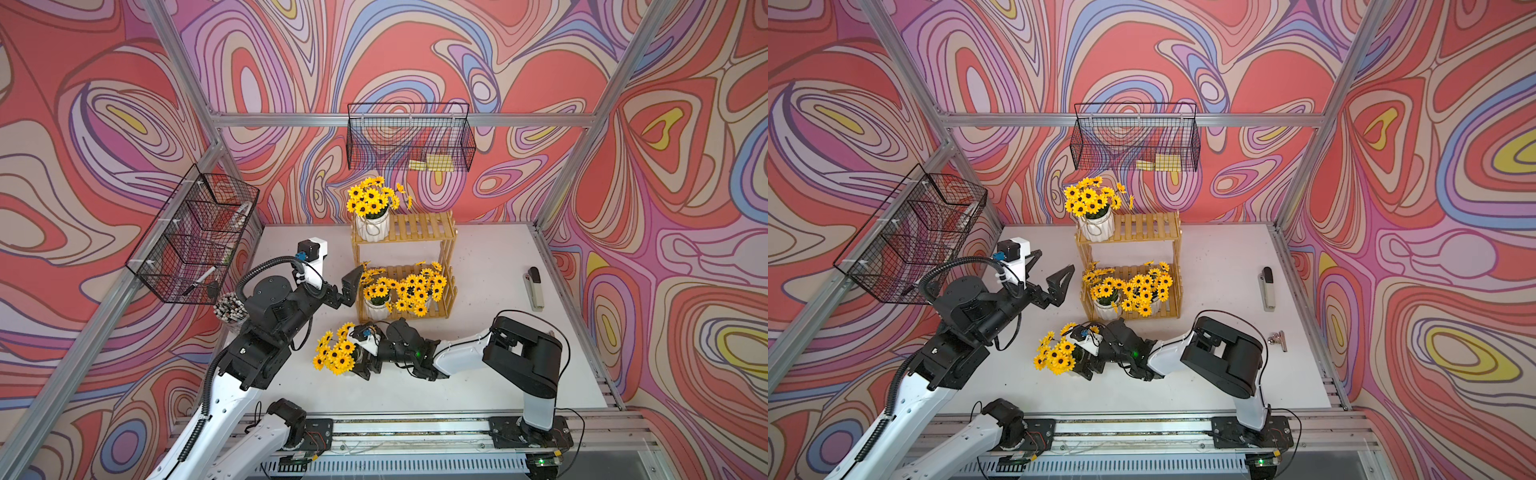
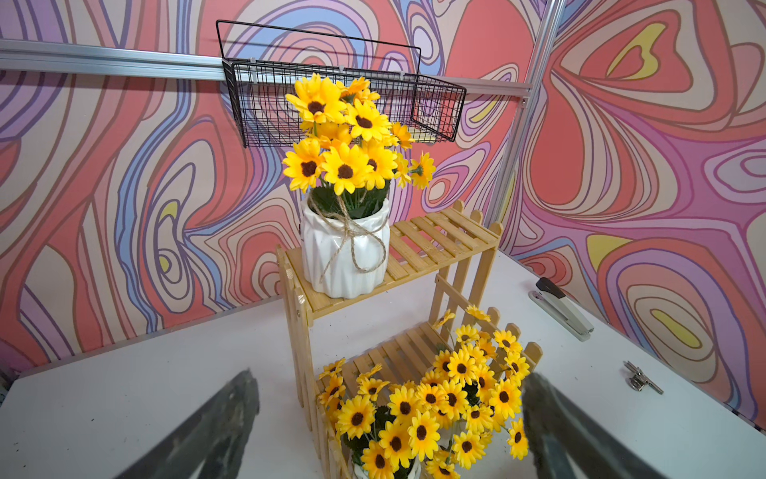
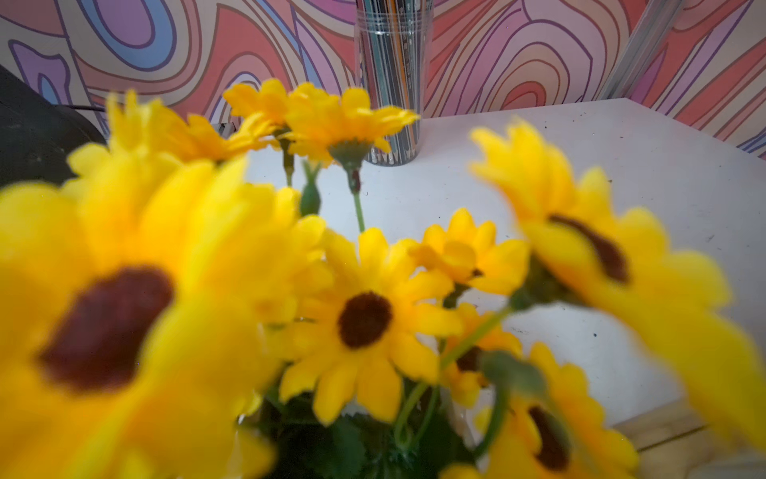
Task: Take the sunflower pots off the shelves
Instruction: Place the sunflower pot at the center of the board.
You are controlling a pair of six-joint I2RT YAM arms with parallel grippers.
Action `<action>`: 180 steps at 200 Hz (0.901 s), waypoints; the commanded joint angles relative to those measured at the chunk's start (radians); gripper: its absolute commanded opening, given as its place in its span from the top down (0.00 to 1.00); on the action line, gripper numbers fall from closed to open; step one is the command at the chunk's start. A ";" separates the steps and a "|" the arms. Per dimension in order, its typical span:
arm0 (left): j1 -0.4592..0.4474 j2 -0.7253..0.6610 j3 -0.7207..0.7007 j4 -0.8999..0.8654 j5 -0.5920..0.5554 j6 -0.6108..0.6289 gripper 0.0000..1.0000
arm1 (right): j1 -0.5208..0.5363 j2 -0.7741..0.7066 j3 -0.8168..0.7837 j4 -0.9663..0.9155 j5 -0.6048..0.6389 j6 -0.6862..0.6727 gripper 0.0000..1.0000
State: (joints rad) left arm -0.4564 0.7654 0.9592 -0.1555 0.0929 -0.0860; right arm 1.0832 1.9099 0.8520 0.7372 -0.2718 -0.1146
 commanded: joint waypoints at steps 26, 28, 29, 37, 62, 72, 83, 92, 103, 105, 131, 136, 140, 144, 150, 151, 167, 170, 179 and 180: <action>0.009 -0.004 -0.006 0.014 -0.006 0.017 0.00 | -0.003 -0.038 -0.037 -0.021 0.061 0.041 0.02; 0.009 -0.004 -0.005 0.014 -0.006 0.016 0.00 | -0.003 -0.039 -0.039 -0.022 0.063 0.042 0.02; 0.009 -0.004 -0.005 0.014 -0.007 0.017 0.00 | -0.003 -0.040 -0.040 -0.023 0.064 0.042 0.02; 0.010 -0.003 -0.004 0.013 -0.007 0.020 0.00 | -0.002 -0.047 -0.045 -0.031 0.076 0.046 0.02; 0.010 0.002 -0.002 0.015 -0.007 0.022 0.00 | -0.006 -0.080 -0.074 -0.045 0.118 0.061 0.02; 0.010 0.005 -0.004 0.020 -0.004 0.024 0.00 | -0.008 -0.095 -0.084 -0.059 0.132 0.068 0.02; 0.010 0.008 -0.004 0.027 -0.001 0.025 0.00 | -0.012 -0.109 -0.104 -0.060 0.145 0.080 0.02; 0.010 0.012 -0.001 0.028 -0.002 0.028 0.00 | -0.015 -0.122 -0.121 -0.061 0.155 0.092 0.02; 0.012 0.019 0.004 0.027 -0.004 0.035 0.00 | -0.018 -0.132 -0.143 -0.065 0.169 0.106 0.02; 0.011 0.020 0.005 0.027 -0.005 0.036 0.00 | -0.018 -0.146 -0.146 -0.067 0.171 0.108 0.02; 0.016 0.032 0.015 0.028 -0.005 0.049 0.00 | -0.019 -0.216 -0.189 -0.092 0.187 0.124 0.02; 0.017 0.035 0.016 0.029 -0.006 0.052 0.00 | -0.019 -0.229 -0.196 -0.097 0.192 0.127 0.02; 0.018 0.037 0.018 0.029 -0.006 0.053 0.00 | -0.019 -0.241 -0.204 -0.101 0.195 0.130 0.02; 0.018 0.040 0.019 0.031 -0.006 0.055 0.00 | -0.019 -0.253 -0.211 -0.105 0.198 0.135 0.02; 0.020 0.044 0.019 0.032 -0.005 0.058 0.00 | -0.019 -0.274 -0.224 -0.113 0.205 0.139 0.02; 0.021 0.045 0.019 0.032 -0.004 0.058 0.00 | -0.019 -0.278 -0.226 -0.114 0.205 0.140 0.02; 0.029 0.059 0.023 0.037 0.003 0.066 0.00 | -0.019 -0.355 -0.261 -0.143 0.228 0.151 0.02; 0.032 0.061 0.023 0.038 0.005 0.066 0.00 | -0.019 -0.370 -0.266 -0.153 0.231 0.150 0.02; 0.040 0.067 0.023 0.042 0.017 0.071 0.00 | -0.019 -0.421 -0.272 -0.202 0.250 0.150 0.02; 0.042 0.068 0.023 0.043 0.018 0.072 0.00 | -0.018 -0.426 -0.272 -0.208 0.253 0.150 0.02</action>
State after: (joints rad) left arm -0.4370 0.8200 0.9596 -0.1520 0.0933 -0.0448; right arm 1.0679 1.5936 0.6075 0.6174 -0.0765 0.0116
